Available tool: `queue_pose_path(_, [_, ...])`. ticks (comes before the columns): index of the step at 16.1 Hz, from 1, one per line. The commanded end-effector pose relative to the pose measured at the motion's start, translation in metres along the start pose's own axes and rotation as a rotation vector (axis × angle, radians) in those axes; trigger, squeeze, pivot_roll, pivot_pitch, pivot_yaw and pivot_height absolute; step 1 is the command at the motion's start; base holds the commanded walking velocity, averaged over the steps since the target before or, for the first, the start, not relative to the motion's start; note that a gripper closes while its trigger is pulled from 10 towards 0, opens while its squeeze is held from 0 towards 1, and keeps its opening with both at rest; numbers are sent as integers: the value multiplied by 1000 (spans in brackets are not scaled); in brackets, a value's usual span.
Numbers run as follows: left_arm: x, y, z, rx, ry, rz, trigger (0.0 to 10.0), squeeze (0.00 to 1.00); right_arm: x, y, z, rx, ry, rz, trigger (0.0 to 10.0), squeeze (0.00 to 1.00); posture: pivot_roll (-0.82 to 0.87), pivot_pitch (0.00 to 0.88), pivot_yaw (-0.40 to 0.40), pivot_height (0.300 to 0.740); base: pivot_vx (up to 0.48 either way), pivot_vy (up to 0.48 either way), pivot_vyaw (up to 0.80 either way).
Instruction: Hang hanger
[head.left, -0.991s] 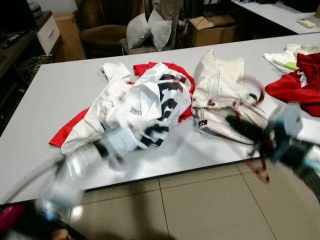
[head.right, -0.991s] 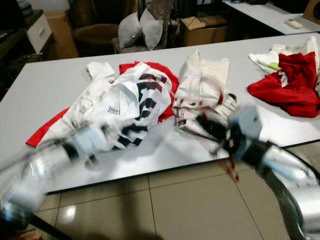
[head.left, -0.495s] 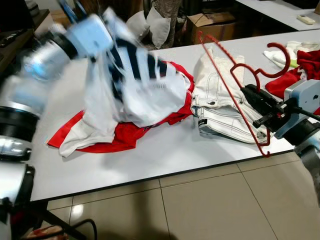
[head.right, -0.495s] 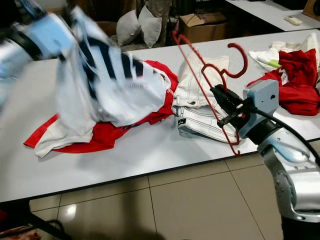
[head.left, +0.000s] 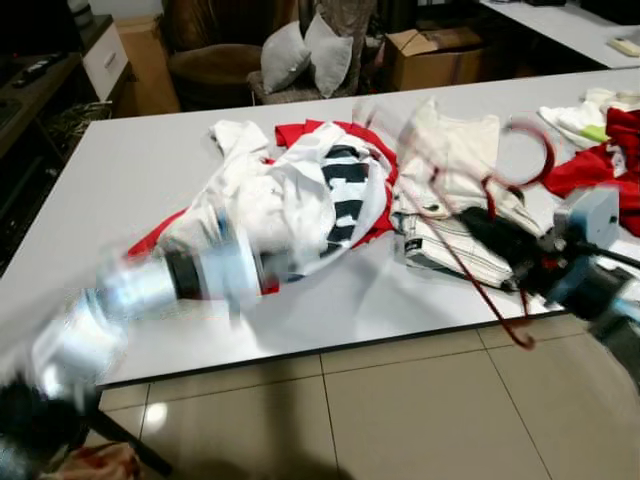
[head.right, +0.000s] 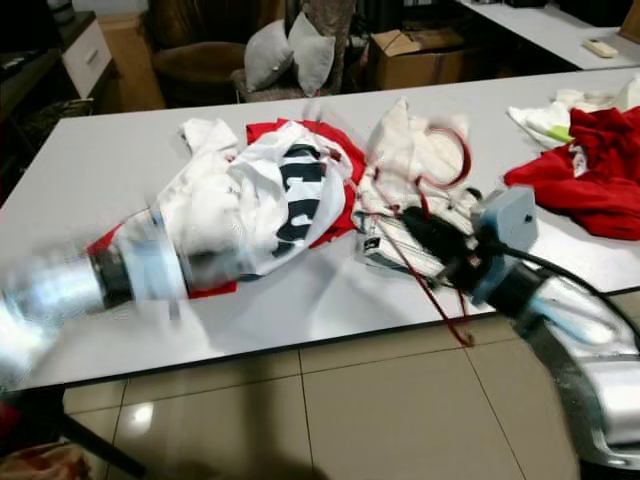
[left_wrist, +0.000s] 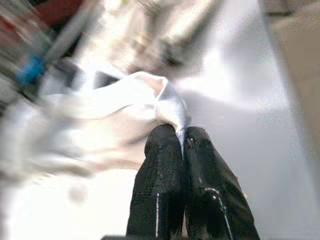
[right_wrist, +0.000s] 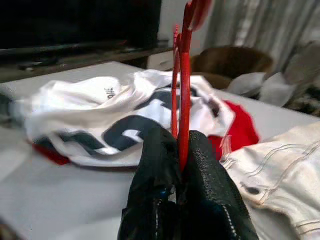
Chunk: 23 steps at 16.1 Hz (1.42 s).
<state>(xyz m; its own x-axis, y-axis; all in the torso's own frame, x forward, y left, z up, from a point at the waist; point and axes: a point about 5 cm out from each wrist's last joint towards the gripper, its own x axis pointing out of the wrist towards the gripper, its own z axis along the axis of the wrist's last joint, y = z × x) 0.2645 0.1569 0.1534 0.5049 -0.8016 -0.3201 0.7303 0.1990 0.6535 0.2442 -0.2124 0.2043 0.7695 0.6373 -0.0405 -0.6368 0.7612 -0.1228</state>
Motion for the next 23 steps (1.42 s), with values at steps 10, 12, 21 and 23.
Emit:
queue_pose_path(10, [8, -35, 18, -169, 25, -41, 10000, 1000, 2, -1, -4, -28, 60, 27, 10000, 0, -170, 0, 24, 740, 0, 0, 0])
queue_pose_path(12, [10, -39, 19, -121, 39, -67, 10000, 1000, 3, -2, -4, -28, 47, 22, 10000, 0, -170, 0, 27, 740, 0, 0, 0])
queue_pose_path(21, [20, -34, 17, -32, 93, -52, 10000, 0, 12, 13, -31, 38, 217, 164, 10000, 0, -175, 0, 21, 740, 0, 0, 0])
queue_pose_path(23, [3, -42, 18, -102, 40, -83, 10000, 0, 7, 7, -45, 102, 264, 114, 10000, 0, -165, 0, 15, 740, 0, 0, 0])
